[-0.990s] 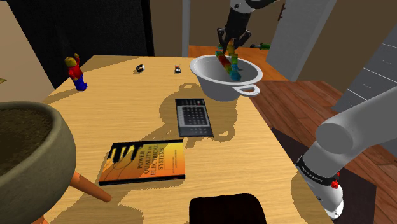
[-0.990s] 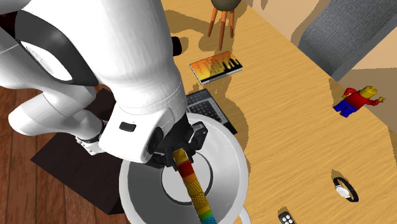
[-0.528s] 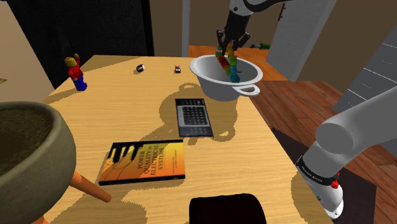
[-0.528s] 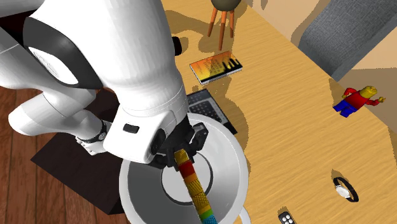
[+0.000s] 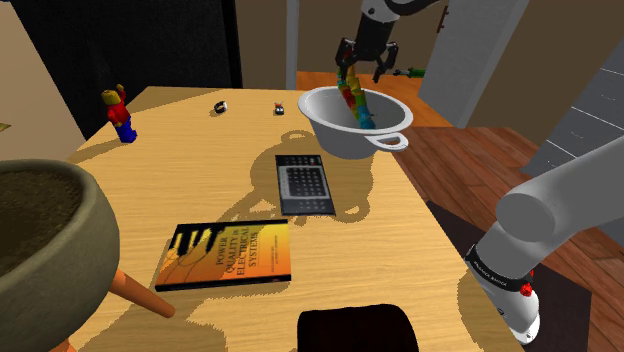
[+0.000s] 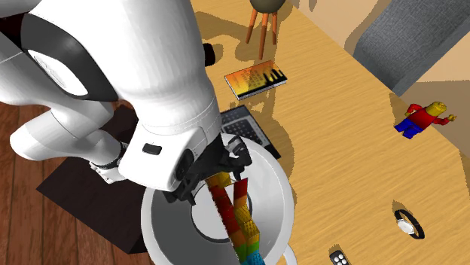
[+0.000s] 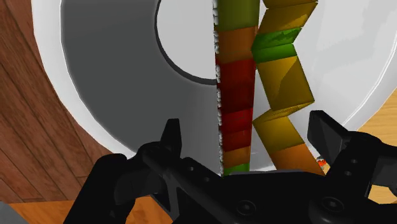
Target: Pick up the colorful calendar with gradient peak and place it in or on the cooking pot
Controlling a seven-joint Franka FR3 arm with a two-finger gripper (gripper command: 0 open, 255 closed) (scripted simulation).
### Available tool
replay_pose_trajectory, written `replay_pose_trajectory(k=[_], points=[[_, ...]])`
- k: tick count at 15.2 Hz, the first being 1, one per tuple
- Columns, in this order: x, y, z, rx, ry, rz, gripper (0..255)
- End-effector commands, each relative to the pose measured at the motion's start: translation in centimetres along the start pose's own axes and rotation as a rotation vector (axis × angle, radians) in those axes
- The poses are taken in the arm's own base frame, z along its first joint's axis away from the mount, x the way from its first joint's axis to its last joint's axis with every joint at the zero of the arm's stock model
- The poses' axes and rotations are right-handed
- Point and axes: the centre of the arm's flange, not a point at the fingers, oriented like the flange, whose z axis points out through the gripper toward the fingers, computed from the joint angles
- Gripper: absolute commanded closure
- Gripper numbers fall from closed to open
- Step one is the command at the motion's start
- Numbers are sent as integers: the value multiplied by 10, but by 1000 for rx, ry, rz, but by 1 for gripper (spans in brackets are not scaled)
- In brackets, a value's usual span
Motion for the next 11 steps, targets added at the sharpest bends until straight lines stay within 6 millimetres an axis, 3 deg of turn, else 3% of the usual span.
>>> replay_pose_trajectory(k=[1, 3, 11], points=[[0, -1, -20, 0, 0, 0, 0], [0, -1, -44, 0, 0, 0, 0], [0, -1, -44, 0, 0, 0, 0]])
